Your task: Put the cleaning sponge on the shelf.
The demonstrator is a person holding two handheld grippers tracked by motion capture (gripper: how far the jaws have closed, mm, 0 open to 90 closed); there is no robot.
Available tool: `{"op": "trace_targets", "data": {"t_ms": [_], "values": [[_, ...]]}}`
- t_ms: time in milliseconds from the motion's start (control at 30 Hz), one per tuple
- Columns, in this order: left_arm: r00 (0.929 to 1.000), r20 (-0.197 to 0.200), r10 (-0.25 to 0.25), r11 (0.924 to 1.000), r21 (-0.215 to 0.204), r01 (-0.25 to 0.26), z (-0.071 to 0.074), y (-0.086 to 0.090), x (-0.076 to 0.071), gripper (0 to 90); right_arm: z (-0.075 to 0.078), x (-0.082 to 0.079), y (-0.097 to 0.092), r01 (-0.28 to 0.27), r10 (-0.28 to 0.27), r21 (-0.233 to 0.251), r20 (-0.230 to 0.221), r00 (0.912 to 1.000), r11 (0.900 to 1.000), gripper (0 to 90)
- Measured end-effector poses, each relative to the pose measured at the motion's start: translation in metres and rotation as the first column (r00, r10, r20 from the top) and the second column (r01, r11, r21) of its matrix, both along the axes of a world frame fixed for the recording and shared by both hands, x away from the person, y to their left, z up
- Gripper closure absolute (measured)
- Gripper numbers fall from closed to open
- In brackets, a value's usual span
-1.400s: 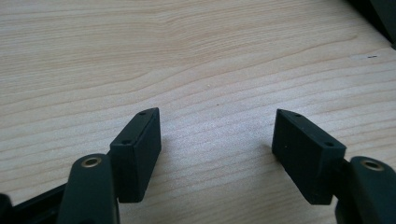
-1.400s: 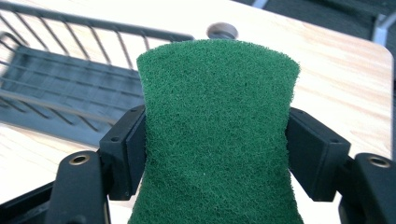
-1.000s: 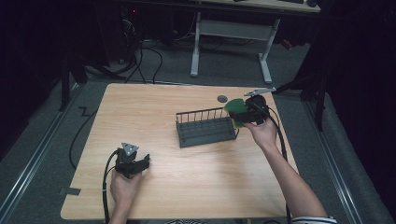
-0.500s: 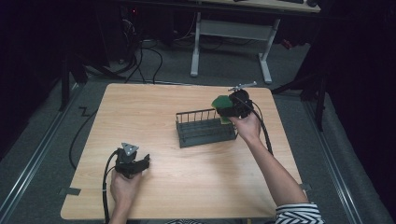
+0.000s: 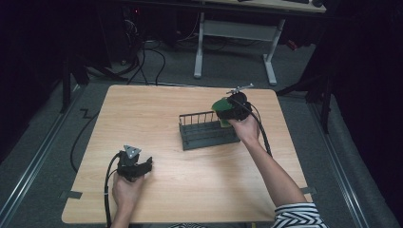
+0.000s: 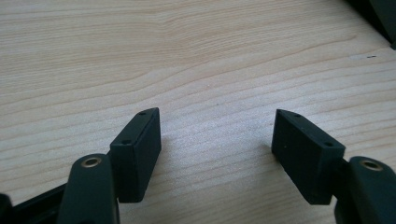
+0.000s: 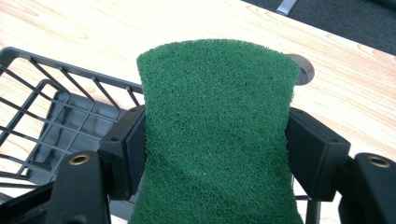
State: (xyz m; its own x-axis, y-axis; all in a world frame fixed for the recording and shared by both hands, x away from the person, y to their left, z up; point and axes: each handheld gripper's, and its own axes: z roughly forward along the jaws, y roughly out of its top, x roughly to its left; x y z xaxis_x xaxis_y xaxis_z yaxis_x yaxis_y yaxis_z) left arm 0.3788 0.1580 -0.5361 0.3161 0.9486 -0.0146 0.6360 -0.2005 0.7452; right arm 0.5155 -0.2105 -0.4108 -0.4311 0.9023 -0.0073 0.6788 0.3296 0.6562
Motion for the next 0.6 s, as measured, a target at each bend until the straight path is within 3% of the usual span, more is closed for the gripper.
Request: {"op": "trace_targets", "data": {"t_ms": [600], "values": [[1.0000, 0.000, 0.001, 1.0000, 0.000, -0.001, 0.000, 0.000, 0.000, 33.4, -0.013, -0.001, 0.004, -0.012, 0.012, -0.033, -0.009, 0.9999, 0.9994, 28.9]]}}
